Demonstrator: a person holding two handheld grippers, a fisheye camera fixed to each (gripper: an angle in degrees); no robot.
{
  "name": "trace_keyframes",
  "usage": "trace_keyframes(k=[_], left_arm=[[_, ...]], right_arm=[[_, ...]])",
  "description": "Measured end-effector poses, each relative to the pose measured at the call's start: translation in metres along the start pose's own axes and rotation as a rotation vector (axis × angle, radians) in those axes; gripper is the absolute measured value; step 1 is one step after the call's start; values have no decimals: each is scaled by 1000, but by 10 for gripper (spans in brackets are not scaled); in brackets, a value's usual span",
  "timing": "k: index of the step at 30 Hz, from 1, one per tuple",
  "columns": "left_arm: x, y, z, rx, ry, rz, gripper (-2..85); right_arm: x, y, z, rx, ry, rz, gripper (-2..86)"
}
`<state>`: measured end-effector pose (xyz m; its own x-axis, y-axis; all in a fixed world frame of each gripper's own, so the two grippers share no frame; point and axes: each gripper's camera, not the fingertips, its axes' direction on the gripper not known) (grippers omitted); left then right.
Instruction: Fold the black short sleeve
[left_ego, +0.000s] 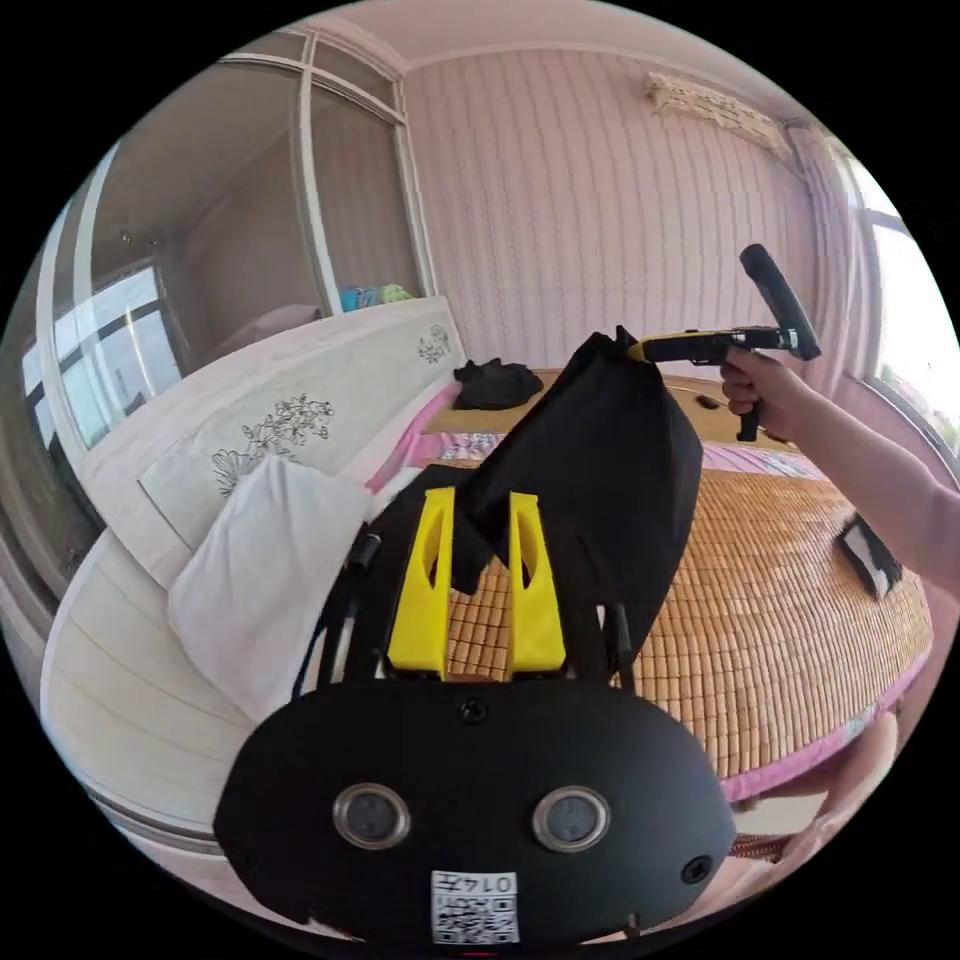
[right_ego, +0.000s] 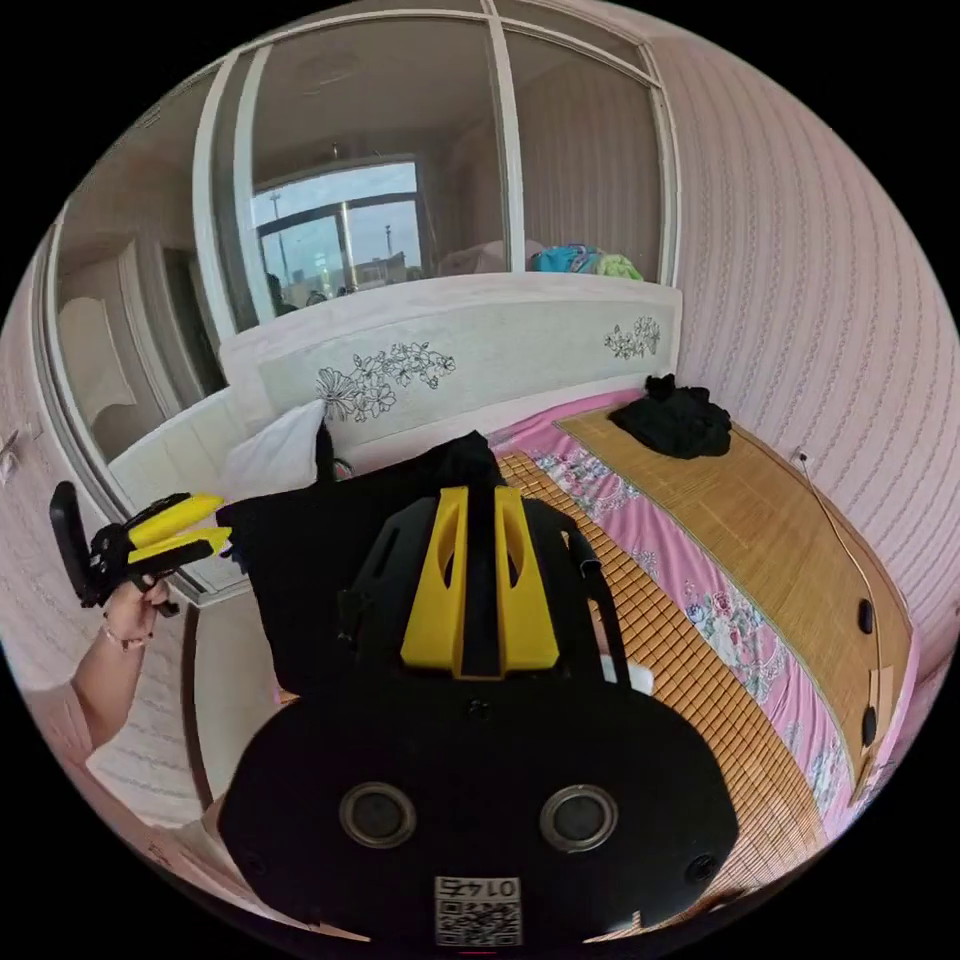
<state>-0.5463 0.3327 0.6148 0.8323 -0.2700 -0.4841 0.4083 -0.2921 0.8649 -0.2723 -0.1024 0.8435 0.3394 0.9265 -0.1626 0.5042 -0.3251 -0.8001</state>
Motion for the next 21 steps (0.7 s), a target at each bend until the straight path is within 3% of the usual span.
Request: trace_keyframes(k=[2, 4, 9, 13, 15, 17, 21], left_arm=[[-31, -18, 30, -92, -109, -108, 128], [-42, -15, 39, -106, -83, -150, 131], [21, 66, 18, -79, 102, -10, 98], [87, 137, -5, -108, 262, 11, 64], [135, 170, -17, -158, 450, 39, 54], [173, 186, -24, -197, 575, 56, 49], [265, 190, -42, -183, 816, 190, 40]], right_arm=[[5, -61, 82, -156, 123, 100, 61], [3, -69, 118, -232, 166, 142, 75], [-14, 29, 126, -269, 32, 85, 96], [-32, 217, 45, -367, 57, 105, 89], [-40, 300, -5, -456, 95, 187, 88], [-49, 396, -85, -527, 186, 363, 89], [-65, 495, -214, -505, 429, 595, 90]])
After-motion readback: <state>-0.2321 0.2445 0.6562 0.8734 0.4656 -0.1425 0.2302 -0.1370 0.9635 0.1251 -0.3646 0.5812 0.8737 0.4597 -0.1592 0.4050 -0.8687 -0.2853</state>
